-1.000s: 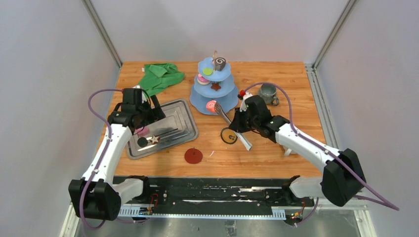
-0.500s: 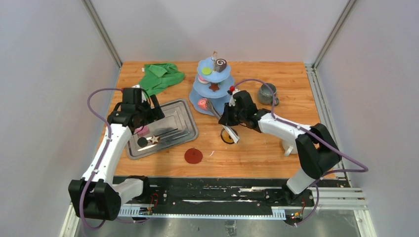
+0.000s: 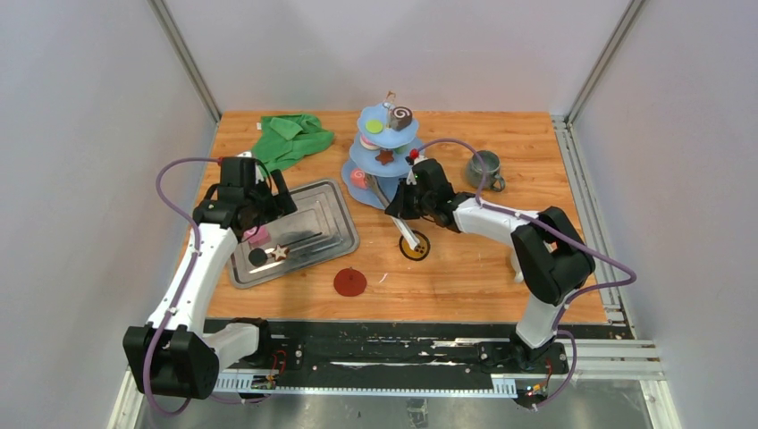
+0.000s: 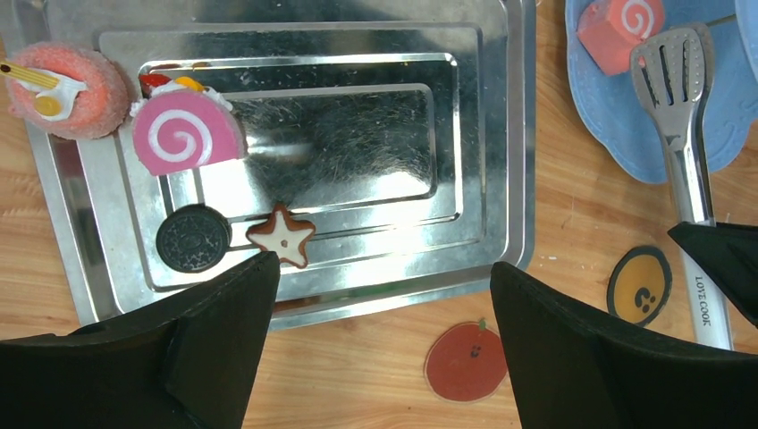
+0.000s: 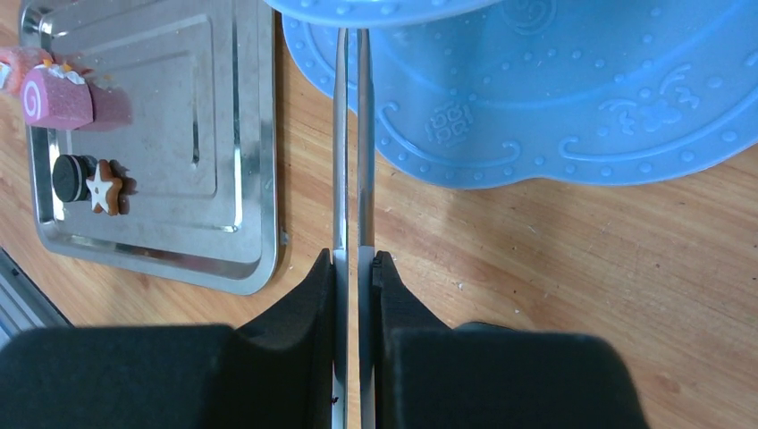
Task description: Serve the afternoon tea
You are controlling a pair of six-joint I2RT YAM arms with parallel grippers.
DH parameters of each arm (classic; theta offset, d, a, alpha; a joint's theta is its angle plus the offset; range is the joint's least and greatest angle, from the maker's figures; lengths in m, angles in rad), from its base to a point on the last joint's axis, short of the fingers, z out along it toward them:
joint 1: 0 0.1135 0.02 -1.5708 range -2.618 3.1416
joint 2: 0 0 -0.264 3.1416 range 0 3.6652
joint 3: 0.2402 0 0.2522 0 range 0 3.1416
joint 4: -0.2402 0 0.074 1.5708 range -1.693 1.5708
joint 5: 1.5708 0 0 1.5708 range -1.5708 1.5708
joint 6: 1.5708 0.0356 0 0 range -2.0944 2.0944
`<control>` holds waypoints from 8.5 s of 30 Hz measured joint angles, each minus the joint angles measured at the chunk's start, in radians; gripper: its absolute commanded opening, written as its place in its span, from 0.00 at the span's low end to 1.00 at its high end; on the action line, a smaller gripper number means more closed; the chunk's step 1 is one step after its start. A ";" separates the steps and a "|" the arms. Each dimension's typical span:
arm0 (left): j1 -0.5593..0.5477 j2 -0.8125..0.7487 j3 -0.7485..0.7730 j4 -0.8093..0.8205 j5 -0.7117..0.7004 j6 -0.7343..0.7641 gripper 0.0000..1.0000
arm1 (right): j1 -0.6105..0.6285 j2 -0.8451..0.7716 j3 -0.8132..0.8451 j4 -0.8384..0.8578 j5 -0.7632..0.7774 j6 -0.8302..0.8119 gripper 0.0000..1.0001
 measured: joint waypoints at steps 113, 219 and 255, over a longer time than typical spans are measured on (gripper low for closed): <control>0.047 -0.016 0.051 -0.074 -0.095 0.041 0.95 | 0.430 0.045 0.306 -0.350 0.102 -0.541 0.15; 0.067 -0.005 0.051 -0.067 -0.089 0.055 0.95 | -0.184 0.098 0.150 -0.119 -0.011 -0.315 0.36; 0.418 0.022 -0.086 -0.027 -0.010 -0.012 0.96 | 0.404 -0.103 0.117 -0.245 0.101 -0.376 0.38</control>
